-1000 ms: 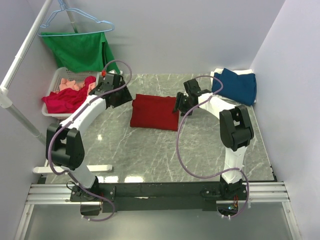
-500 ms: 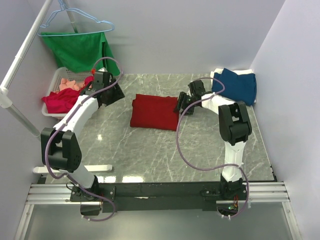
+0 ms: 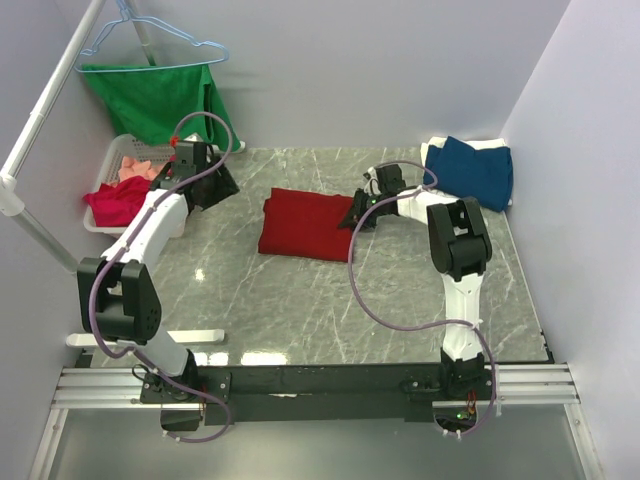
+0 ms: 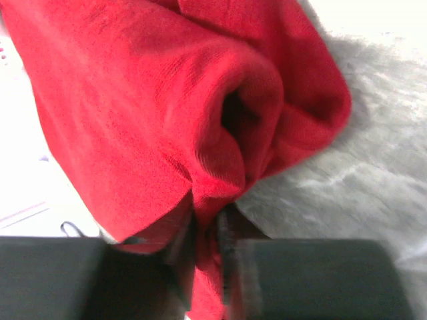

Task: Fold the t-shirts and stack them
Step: Neatly place the folded tshirt to the corner

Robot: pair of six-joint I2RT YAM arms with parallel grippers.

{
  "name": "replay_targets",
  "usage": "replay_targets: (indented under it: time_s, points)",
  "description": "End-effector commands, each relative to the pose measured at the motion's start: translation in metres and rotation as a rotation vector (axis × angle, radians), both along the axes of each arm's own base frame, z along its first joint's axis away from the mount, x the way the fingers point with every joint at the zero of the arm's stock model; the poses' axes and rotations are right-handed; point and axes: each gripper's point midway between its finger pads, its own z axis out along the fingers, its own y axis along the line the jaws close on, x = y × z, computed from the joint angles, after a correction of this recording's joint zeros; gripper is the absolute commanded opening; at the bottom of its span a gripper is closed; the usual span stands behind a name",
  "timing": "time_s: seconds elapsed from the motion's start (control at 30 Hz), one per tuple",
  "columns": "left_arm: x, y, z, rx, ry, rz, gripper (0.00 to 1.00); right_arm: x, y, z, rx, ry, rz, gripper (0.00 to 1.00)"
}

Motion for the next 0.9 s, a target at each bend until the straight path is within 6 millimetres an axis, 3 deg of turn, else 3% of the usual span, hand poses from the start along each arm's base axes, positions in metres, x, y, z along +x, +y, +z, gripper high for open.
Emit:
replay_targets:
  time_s: [0.0,0.03,0.17,0.27,0.33,0.4,0.43,0.5,0.53,0.7,0.73,0.8,0.87]
  points:
    - [0.001,0.002,0.027,-0.010,-0.081,-0.025,0.66,-0.009,0.005,-0.012,0.009,0.060,0.030,0.04]
    - [0.001,0.003,0.027,-0.009,-0.081,-0.025,0.66,-0.006,0.005,-0.010,0.002,0.050,0.027,0.00]
    - [0.001,0.005,0.028,-0.009,-0.082,-0.024,0.66,-0.001,0.000,0.000,-0.036,0.030,0.015,0.00]
    - [-0.001,0.006,0.029,-0.009,-0.081,-0.025,0.66,0.009,-0.010,0.017,-0.103,-0.019,-0.016,0.00]
    - [0.000,0.007,0.030,-0.006,-0.084,-0.026,0.66,0.026,-0.022,0.034,-0.186,-0.088,-0.051,0.00]
    - [-0.001,0.008,0.030,-0.001,-0.083,-0.026,0.66,0.029,-0.036,0.043,-0.271,-0.099,-0.065,0.00]
    - [-0.001,0.009,0.031,0.001,-0.085,-0.025,0.66,0.045,-0.049,0.055,-0.339,-0.146,-0.110,0.00]
    - [-0.002,0.010,0.032,-0.002,-0.086,-0.023,0.66,0.050,-0.066,0.063,-0.405,-0.145,-0.130,0.00]
    - [-0.002,0.009,0.032,-0.003,-0.088,-0.026,0.66,0.063,-0.074,0.078,-0.436,-0.183,-0.166,0.00]
    - [-0.002,0.009,0.034,-0.009,-0.095,-0.030,0.66,0.087,-0.125,0.101,-0.560,-0.204,-0.257,0.00]
    - [-0.002,0.009,0.034,-0.011,-0.093,-0.031,0.66,0.096,-0.134,0.116,-0.573,-0.236,-0.285,0.00]
    - [-0.001,0.008,0.034,-0.012,-0.095,-0.034,0.66,0.103,-0.152,0.119,-0.607,-0.238,-0.305,0.00]
    - [0.000,0.007,0.033,-0.017,-0.094,-0.040,0.66,0.113,-0.170,0.137,-0.661,-0.276,-0.348,0.00]
